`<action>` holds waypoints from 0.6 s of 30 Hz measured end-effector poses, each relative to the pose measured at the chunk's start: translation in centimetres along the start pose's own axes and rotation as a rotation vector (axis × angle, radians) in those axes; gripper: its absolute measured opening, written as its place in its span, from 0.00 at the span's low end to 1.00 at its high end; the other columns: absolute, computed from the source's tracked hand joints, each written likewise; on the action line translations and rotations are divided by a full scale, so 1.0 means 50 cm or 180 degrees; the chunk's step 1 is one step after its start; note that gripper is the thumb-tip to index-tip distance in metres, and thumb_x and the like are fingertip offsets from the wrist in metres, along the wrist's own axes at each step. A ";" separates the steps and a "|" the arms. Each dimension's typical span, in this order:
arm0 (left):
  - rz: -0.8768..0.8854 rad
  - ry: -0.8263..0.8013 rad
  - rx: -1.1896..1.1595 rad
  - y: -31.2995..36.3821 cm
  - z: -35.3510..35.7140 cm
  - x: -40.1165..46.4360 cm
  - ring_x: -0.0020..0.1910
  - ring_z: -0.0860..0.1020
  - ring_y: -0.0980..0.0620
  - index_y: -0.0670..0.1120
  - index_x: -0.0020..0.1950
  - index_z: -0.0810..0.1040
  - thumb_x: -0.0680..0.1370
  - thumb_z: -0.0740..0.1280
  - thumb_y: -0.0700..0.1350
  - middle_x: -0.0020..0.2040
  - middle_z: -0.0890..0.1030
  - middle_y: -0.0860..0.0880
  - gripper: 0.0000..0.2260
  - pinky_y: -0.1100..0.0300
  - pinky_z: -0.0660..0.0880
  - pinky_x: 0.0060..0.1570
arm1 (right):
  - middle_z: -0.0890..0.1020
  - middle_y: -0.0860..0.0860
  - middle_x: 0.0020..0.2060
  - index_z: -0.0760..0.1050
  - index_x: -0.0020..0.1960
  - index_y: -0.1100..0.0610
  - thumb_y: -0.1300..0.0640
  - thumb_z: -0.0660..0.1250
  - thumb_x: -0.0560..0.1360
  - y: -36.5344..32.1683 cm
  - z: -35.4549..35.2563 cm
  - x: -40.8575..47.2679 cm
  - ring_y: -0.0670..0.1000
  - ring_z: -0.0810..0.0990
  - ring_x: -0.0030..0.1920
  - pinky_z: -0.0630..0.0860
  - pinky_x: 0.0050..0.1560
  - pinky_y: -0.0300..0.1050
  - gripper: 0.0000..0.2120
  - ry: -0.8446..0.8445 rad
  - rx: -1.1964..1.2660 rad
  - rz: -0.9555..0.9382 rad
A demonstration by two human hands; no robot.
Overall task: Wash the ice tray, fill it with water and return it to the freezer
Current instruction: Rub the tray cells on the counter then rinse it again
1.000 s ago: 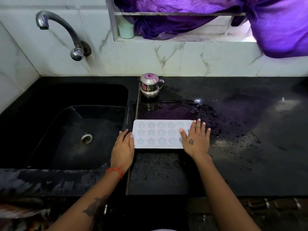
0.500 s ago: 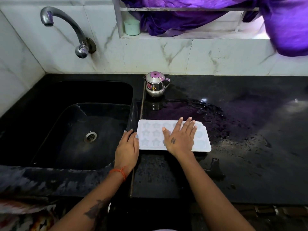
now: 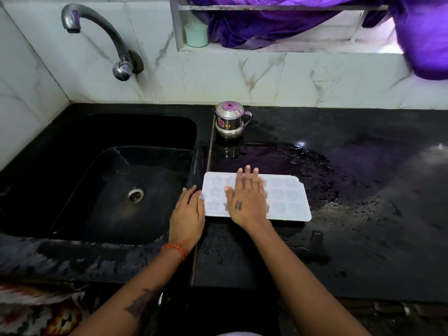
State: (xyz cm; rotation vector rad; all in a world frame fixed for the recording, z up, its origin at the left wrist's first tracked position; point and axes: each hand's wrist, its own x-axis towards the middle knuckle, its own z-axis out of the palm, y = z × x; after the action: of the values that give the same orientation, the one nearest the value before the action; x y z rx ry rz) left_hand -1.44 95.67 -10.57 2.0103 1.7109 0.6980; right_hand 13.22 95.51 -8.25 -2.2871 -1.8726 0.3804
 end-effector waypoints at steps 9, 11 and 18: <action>0.0041 0.0035 0.0004 -0.001 0.001 0.000 0.75 0.59 0.50 0.45 0.66 0.73 0.83 0.52 0.46 0.72 0.69 0.48 0.17 0.59 0.58 0.70 | 0.42 0.54 0.77 0.44 0.78 0.54 0.44 0.44 0.82 -0.028 0.016 -0.004 0.57 0.35 0.76 0.32 0.73 0.50 0.28 -0.0153 -0.0124 -0.0996; 0.0066 0.0056 0.0015 -0.003 0.002 0.000 0.75 0.59 0.50 0.45 0.66 0.73 0.83 0.52 0.46 0.71 0.69 0.48 0.17 0.58 0.58 0.70 | 0.45 0.52 0.78 0.45 0.78 0.53 0.43 0.41 0.81 -0.022 0.016 -0.004 0.57 0.36 0.76 0.32 0.73 0.51 0.28 -0.0169 -0.0229 -0.1157; 0.0065 0.0077 0.0018 -0.005 0.007 0.002 0.75 0.59 0.50 0.44 0.67 0.72 0.83 0.52 0.45 0.71 0.69 0.48 0.17 0.60 0.57 0.70 | 0.52 0.49 0.77 0.48 0.78 0.51 0.41 0.28 0.71 -0.005 0.020 -0.013 0.54 0.43 0.77 0.37 0.75 0.51 0.38 -0.0114 -0.0277 -0.1550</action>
State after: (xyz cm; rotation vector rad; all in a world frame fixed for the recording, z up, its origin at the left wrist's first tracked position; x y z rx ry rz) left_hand -1.42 95.80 -10.97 2.0338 1.7101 0.7279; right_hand 12.55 94.89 -9.08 -1.7865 -2.4099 0.2733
